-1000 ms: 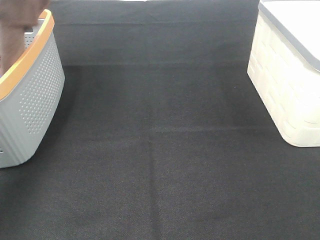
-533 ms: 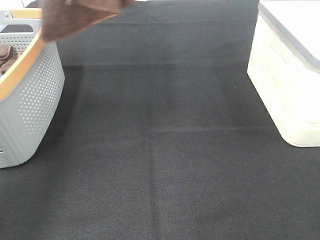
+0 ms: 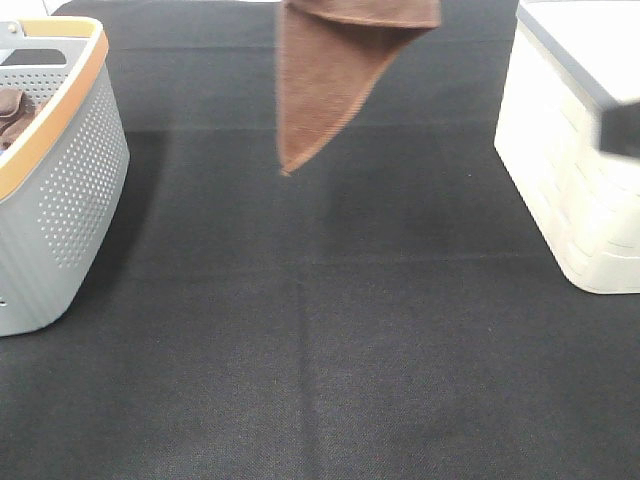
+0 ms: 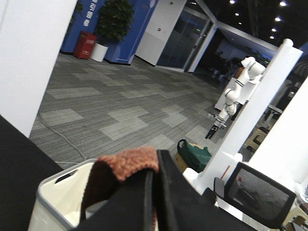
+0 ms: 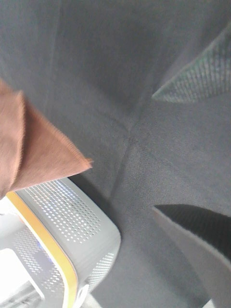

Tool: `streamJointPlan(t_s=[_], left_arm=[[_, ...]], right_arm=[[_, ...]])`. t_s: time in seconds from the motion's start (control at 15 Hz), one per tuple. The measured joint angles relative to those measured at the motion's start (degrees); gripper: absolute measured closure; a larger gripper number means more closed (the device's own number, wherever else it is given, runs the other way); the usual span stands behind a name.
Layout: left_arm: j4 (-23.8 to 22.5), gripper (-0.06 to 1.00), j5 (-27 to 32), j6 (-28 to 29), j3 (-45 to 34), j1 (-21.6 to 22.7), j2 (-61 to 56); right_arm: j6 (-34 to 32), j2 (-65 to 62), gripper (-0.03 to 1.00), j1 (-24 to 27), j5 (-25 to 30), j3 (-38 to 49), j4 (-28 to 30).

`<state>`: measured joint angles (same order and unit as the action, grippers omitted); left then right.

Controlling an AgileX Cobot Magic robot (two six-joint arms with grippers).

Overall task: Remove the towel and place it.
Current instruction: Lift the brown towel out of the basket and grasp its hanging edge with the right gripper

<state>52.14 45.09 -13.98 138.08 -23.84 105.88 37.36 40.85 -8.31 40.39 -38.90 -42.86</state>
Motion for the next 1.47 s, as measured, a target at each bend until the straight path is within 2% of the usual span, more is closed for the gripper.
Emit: streamJointPlan(t_s=[0.13,0.27,0.47,0.53,0.6,0.73,0.87,1.07,1.27,1.47], left_arm=[[-0.7,0.94,-0.1,-0.1,0.0,-1.9,0.0],[-1.1,0.94,-0.2,-0.2,0.0,-2.8,0.5],[-1.4,0.94,-0.3,-0.2,0.0,-3.4,2.5],[-1.4,0.94,-0.3,-0.2,0.0,-3.6,3.3],[-1.5,0.94,-0.4,-0.2,0.0,-3.8,4.2],[-1.5,0.94,-0.4,-0.2,0.0,-3.9,4.6],[-1.3,0.94,-0.5,-0.2,0.0,-3.9,4.6],[-1.2,0.94,-0.5,-0.2,0.0,-3.9,4.6],[-0.1,0.94,-0.3,-0.2,0.0,-3.9,4.6],[0.0,0.94,-0.1,-0.2,0.0,-3.9,4.6]], right_arm=[[0.5,11.1,0.38,-4.1,-0.2,-8.3,4.9],[-1.9,18.0,0.38,-9.8,-1.0,-13.6,12.3],[-8.6,24.4,0.38,-22.3,-4.8,-19.1,30.7],[-14.0,25.8,0.38,-26.4,-7.4,-19.5,38.3],[-24.5,27.8,0.38,-29.9,-11.8,-19.7,48.9],[-35.4,30.7,0.38,-32.4,-16.0,-19.7,60.2],[-39.4,34.1,0.38,-33.1,-20.6,-19.7,63.7],[-40.1,38.9,0.38,-33.1,-27.3,-19.7,64.5],[-41.0,40.5,0.38,-33.1,-30.3,-19.7,64.5],[-41.3,40.6,0.37,-33.1,-30.8,-19.7,64.5]])
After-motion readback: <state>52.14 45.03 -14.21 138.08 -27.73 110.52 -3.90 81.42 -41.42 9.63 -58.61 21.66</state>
